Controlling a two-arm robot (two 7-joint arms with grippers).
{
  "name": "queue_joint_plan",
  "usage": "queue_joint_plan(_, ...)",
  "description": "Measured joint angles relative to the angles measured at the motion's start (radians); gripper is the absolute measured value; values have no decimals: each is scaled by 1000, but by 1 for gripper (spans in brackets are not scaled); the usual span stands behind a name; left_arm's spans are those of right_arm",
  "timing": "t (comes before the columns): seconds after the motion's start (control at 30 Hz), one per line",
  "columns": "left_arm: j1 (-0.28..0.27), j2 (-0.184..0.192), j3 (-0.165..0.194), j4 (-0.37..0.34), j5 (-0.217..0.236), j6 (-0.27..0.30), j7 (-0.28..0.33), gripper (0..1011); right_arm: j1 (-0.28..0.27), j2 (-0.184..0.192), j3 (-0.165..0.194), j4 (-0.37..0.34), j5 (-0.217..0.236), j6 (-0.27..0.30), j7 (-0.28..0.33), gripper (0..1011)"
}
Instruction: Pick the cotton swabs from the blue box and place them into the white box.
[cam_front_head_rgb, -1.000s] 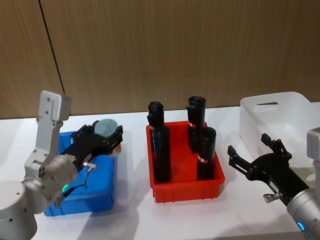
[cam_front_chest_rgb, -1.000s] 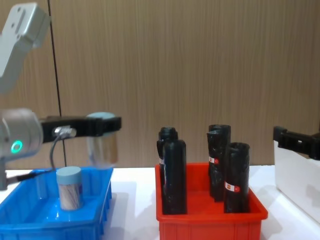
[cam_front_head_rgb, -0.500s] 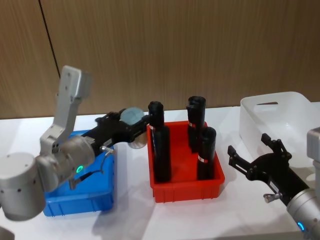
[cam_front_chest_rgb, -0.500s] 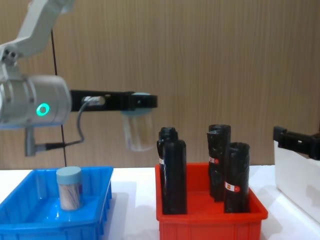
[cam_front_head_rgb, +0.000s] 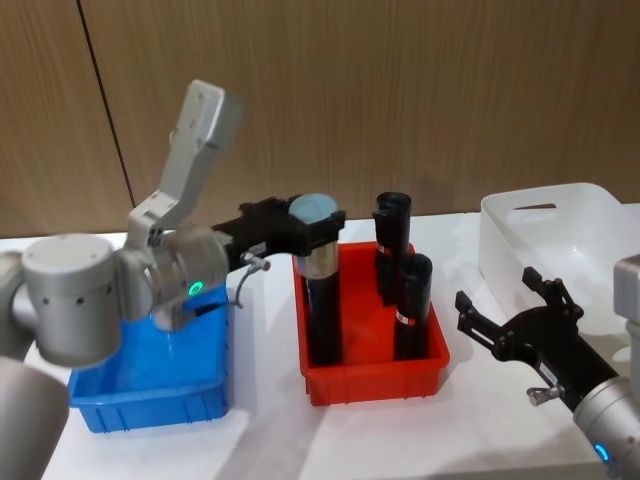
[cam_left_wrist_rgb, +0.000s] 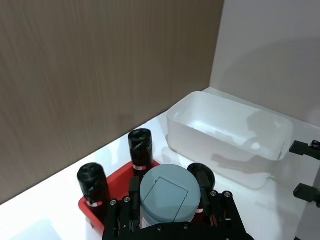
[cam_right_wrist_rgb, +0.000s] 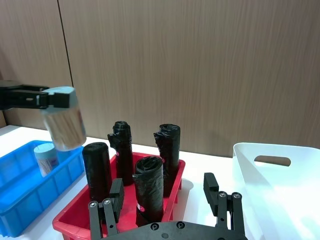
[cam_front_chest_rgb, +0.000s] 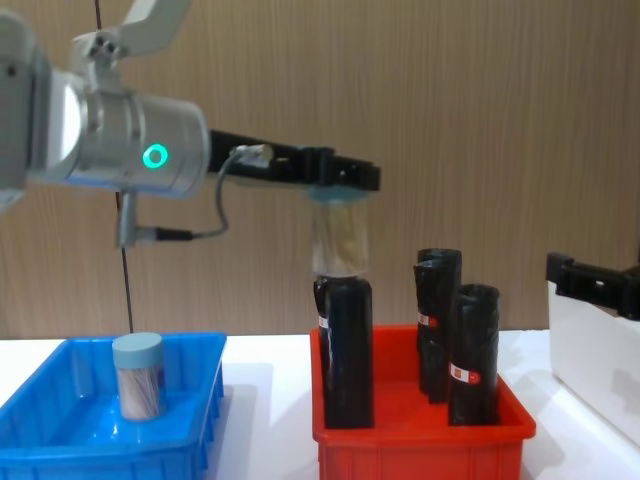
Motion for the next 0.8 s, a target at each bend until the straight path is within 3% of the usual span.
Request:
queue_joint_plan(0.4,-103,-51,26,86,73,43,-85,689,0,0,0,0,0,0,0,1002)
queue_joint_plan(0.8,-138,-68,34,115,97,56,-114,689,0,0,0,0,0,1,0,1002)
